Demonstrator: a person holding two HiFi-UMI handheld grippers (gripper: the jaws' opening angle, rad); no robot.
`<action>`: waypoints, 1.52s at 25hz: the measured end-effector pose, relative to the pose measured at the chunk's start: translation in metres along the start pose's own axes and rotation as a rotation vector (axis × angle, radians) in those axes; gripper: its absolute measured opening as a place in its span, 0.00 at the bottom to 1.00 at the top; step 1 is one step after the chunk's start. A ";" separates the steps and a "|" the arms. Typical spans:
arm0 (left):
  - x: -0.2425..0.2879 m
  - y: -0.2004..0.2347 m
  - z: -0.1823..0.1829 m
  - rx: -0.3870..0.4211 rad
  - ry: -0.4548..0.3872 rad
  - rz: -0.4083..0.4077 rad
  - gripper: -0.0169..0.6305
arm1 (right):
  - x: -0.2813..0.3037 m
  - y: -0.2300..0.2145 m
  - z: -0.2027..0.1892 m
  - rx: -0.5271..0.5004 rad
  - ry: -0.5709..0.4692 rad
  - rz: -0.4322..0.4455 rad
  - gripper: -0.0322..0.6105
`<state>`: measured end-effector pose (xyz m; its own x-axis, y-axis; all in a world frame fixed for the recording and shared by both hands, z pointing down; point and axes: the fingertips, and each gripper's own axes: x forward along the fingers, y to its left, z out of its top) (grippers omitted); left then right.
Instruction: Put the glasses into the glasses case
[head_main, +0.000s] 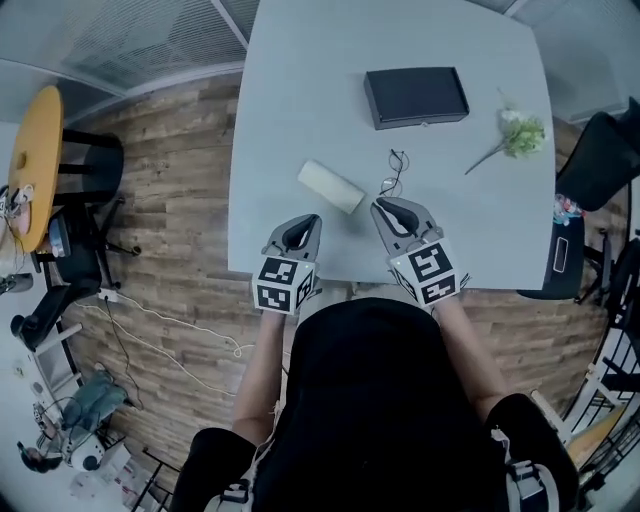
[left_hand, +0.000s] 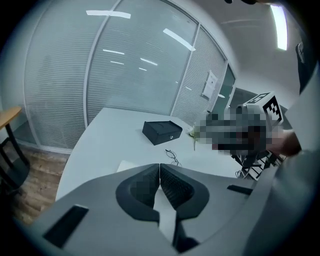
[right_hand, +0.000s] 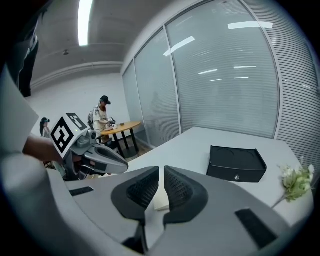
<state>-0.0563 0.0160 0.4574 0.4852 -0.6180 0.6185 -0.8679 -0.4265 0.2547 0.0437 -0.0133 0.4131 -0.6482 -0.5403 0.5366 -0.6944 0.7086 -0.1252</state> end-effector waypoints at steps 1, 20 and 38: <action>0.004 0.006 -0.001 0.016 0.017 -0.007 0.06 | 0.005 0.001 -0.001 0.004 0.010 -0.014 0.13; 0.079 0.086 -0.054 0.092 0.223 -0.067 0.06 | 0.079 0.009 -0.055 -0.040 0.226 -0.170 0.27; 0.115 0.112 -0.069 0.116 0.275 -0.062 0.06 | 0.138 0.010 -0.104 -0.218 0.420 -0.161 0.49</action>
<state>-0.1051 -0.0577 0.6087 0.4757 -0.3931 0.7869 -0.8121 -0.5400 0.2212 -0.0202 -0.0336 0.5726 -0.3250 -0.4529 0.8302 -0.6649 0.7337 0.1399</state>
